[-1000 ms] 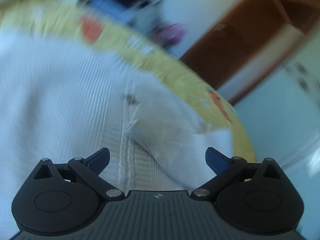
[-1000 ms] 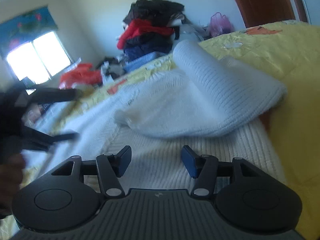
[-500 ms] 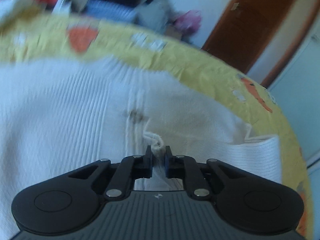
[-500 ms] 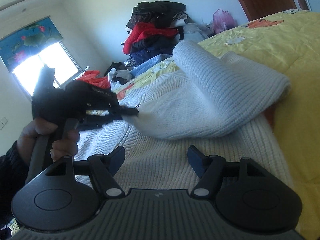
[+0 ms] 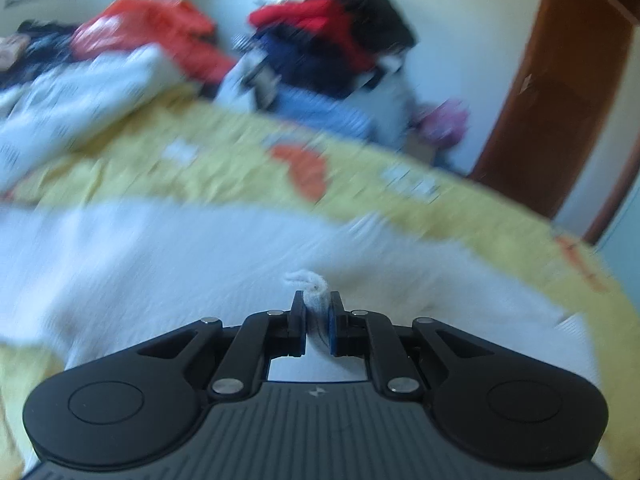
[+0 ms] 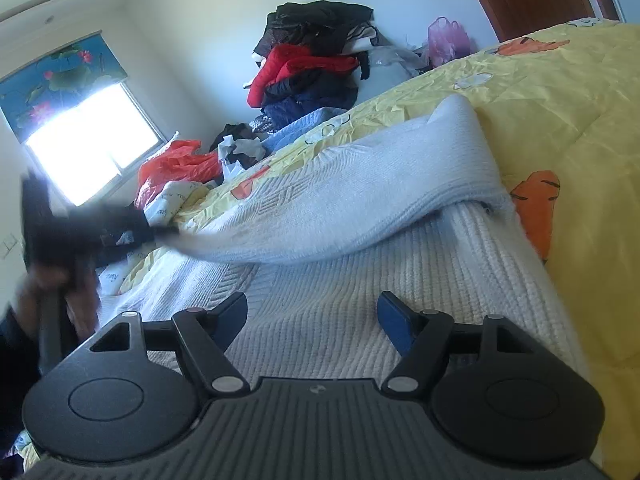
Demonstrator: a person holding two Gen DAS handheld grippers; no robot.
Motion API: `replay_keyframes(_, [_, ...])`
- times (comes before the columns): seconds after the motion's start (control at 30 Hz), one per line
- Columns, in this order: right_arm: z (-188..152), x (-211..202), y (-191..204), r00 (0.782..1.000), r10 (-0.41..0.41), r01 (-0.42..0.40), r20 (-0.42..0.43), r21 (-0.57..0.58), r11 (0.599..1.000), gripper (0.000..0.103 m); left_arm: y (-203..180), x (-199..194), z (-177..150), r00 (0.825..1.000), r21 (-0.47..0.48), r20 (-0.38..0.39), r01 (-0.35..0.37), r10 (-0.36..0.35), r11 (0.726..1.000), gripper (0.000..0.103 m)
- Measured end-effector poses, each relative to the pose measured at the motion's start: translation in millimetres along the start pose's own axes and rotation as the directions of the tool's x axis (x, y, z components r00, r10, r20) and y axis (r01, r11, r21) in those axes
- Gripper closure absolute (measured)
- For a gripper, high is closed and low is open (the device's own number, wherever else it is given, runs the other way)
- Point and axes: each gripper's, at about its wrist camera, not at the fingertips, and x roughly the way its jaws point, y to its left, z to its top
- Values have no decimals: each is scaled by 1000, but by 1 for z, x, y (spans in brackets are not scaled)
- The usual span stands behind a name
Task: Fold small clothes
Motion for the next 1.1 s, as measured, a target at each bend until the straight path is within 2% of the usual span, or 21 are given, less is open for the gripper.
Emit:
replay_keyframes(0.1, [0,0,0,1000,-2,2,-1,-3,1000,28,8,16,-19,998,25,-46,-42,43,999,93])
replay_keyframes(0.27, [0,-1,0,1000,-4,4,-1,-5,1000,28,3,15,-27,997,105,-7,-77,78,992,89])
replay_keyframes(0.33, [0,-1,0,1000,-3,3,-2,-5,1000,28,5,5,-23,996,83,7,-93,92,992,79])
replay_keyframes(0.4, [0,-1,0,1000,-4,4,-2,-6,1000,28,6,-17,-23,990,43,108,-98,93,994,65])
replay_keyframes(0.43, [1,-2,2,1000,-13,13,-3,-9,1000,29,4,-29,-23,979,37,181,-101,93,994,57])
replay_keyframes(0.5, [5,-5,11,998,-62,62,8,-29,998,28,-4,-45,-25,953,71,292,-111,86,991,14])
replay_keyframes(0.53, [13,-8,17,996,-72,74,48,-32,997,29,-9,-46,-28,945,111,320,-108,68,988,10])
replay_keyframes(0.57, [23,-9,22,994,-62,65,90,-34,997,29,-15,-43,-31,944,158,327,-102,45,982,12])
replay_keyframes(0.63, [55,-2,37,987,-49,62,154,-82,995,28,-27,-25,-36,962,236,271,-77,11,969,12])
replay_keyframes(0.7, [87,22,46,984,-86,111,159,-156,982,21,-36,0,-41,986,259,168,-43,-1,965,12])
replay_keyframes(0.77, [110,59,40,981,-169,186,96,-215,959,20,-40,22,-46,996,260,87,-40,18,965,13])
replay_keyframes(0.83, [118,94,25,969,-247,244,16,-242,939,21,-38,41,-53,999,258,13,-42,40,965,12])
replay_keyframes(0.9, [117,120,6,939,-336,306,-72,-264,914,22,-34,40,-55,1000,260,17,-30,26,965,11])
replay_keyframes(0.93, [110,129,-4,921,-380,340,-80,-308,889,22,-31,41,-56,1000,260,11,-18,16,966,11])
replay_keyframes(1.0, [94,130,-5,927,-375,338,-20,-394,855,19,-21,47,-55,1000,257,2,-2,1,966,9])
replay_keyframes(1.1, [88,127,-5,929,-371,346,8,-381,857,19,-24,49,-54,1000,261,2,-5,5,965,7])
